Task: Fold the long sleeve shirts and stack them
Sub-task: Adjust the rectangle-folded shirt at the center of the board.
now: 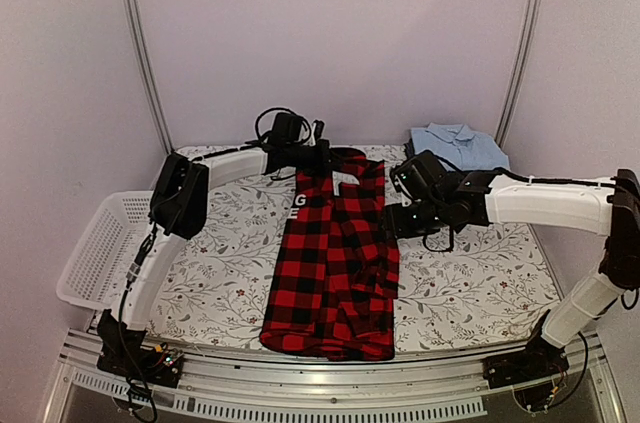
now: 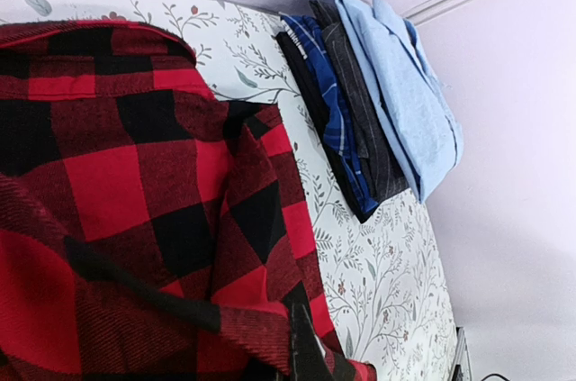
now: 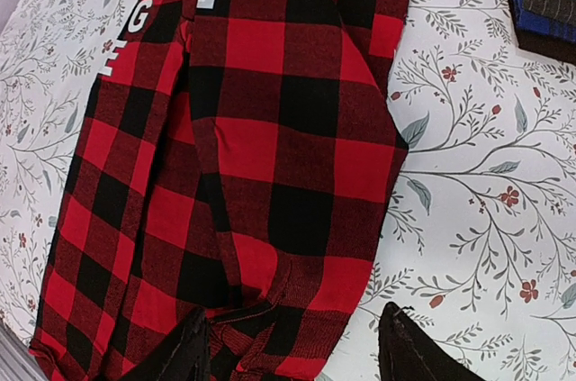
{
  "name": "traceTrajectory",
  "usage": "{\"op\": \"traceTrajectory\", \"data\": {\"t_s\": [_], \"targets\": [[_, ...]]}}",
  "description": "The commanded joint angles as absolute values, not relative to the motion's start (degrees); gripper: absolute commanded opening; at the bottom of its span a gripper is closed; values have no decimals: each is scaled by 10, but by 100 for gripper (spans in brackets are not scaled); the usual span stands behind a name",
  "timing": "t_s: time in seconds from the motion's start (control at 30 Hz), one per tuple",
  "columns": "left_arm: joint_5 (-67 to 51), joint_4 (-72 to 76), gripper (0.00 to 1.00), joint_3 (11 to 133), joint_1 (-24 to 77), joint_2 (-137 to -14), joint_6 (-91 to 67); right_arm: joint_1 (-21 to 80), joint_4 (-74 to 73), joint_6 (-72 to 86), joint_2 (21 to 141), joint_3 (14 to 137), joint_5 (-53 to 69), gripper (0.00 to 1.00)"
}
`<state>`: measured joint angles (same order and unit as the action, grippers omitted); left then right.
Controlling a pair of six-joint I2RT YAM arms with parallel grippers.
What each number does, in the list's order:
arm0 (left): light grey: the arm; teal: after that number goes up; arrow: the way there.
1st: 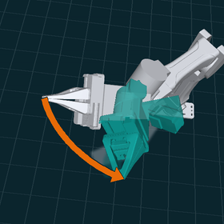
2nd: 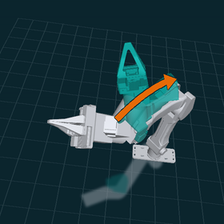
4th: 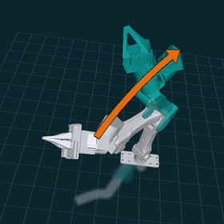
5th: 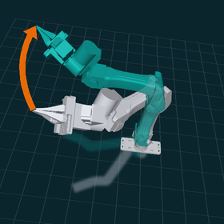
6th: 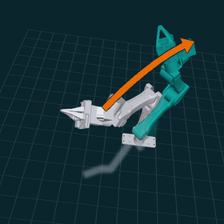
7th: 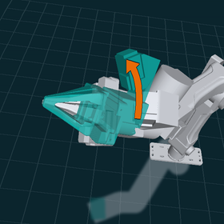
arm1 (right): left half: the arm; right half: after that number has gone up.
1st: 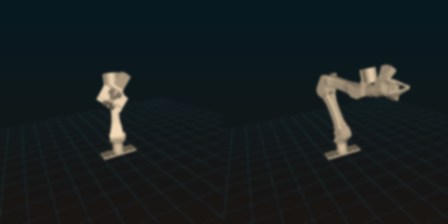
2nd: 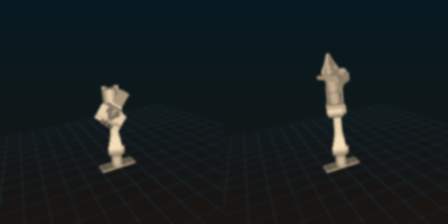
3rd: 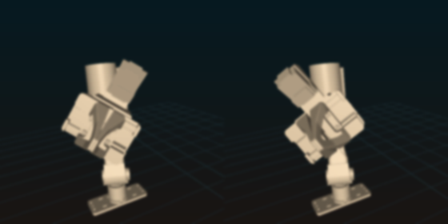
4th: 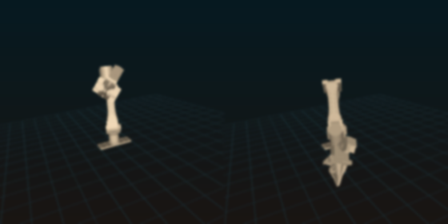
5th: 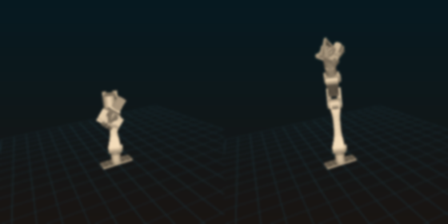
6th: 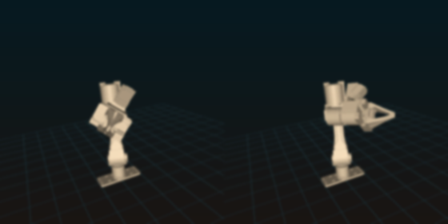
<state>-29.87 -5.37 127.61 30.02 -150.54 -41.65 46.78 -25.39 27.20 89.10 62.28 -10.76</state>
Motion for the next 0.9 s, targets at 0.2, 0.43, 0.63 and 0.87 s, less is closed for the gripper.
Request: {"op": "traceTrajectory", "data": {"t_s": [0.2, 0.43, 0.63, 0.87], "targets": [[-320, -38, 42, 1266, 279, -1492, -407, 464, -242, 267, 913, 627, -77, 63], [-277, -89, 61, 1221, 264, -1424, -359, 490, -238, 261, 928, 631, -63, 65], [-257, -86, 53, 1089, 240, -1342, -361, 520, -240, 266, 944, 640, -57, 65], [-310, -64, 45, 1028, 230, -1346, -365, 560, -264, 279, 986, 673, -77, 66]]}}
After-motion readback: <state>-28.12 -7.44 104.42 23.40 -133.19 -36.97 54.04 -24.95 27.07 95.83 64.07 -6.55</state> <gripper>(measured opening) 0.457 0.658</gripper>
